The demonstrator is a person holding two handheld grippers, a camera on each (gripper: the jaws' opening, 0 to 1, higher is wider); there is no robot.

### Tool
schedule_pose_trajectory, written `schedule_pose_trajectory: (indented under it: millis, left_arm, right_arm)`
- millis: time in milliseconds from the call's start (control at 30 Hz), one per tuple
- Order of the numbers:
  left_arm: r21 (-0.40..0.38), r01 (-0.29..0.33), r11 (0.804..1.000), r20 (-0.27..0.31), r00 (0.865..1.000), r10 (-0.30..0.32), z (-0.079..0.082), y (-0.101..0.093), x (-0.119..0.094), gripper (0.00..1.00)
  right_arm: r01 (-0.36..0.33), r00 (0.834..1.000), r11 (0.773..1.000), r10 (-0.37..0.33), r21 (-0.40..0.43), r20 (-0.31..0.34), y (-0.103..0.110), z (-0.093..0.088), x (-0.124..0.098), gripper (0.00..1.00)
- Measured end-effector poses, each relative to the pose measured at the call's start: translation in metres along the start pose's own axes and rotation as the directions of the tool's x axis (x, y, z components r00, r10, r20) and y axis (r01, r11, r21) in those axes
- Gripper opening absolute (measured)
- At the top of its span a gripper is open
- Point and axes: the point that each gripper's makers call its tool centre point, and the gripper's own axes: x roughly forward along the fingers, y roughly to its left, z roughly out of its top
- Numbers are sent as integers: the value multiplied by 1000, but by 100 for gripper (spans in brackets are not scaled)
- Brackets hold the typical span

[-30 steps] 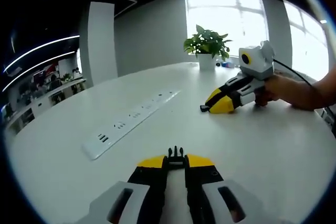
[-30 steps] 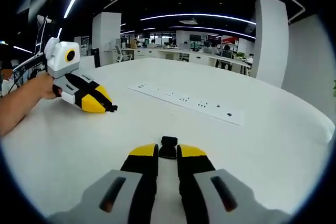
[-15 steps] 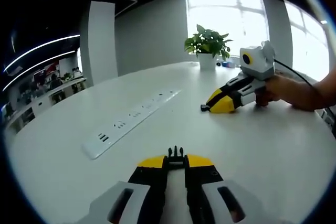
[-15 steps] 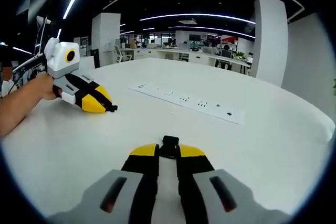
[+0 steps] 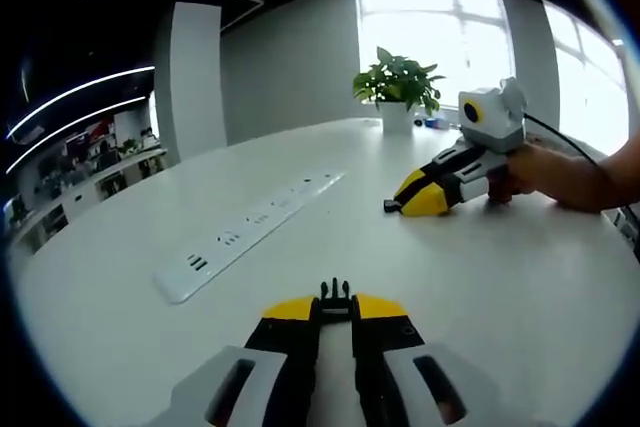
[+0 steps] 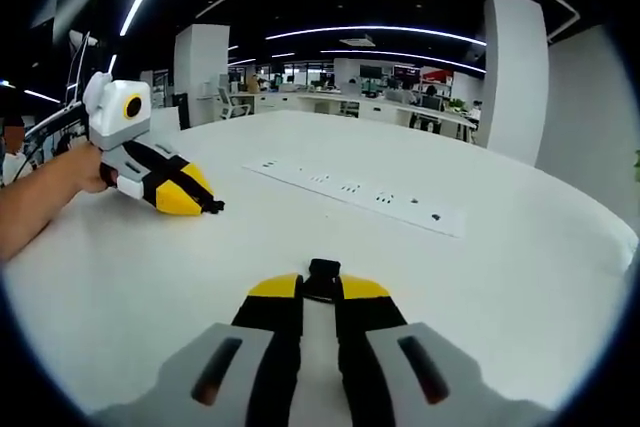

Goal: Snap the two parts of the plastic buckle together until the buckle closes and remains connected.

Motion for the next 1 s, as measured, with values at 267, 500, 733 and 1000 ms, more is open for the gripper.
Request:
schedule_pose_trajectory:
  millis: [267,500,733,1000]
  left_arm:
    - [3,12,1000,-4,1000,-12,0,-4,2,10]
    - [4,1,1000,-9,1000,-1,-1,-4,2,10]
    - [15,-33,999,-39,999,34,1,-2,1,10]
    - [-49,-50,998,7,999,51,16,0,-10,10]
  right_arm:
    - [-13,1000,1000,13,-13,-3,2,0,0,11]
    - [-19,1000,1000,19,3,0,1,-1,0,11]
    - [-10,999,1000,10,14,45,-2,13,-5,10]
    - [-10,999,999,8,35,48,-5,17,-9,10]
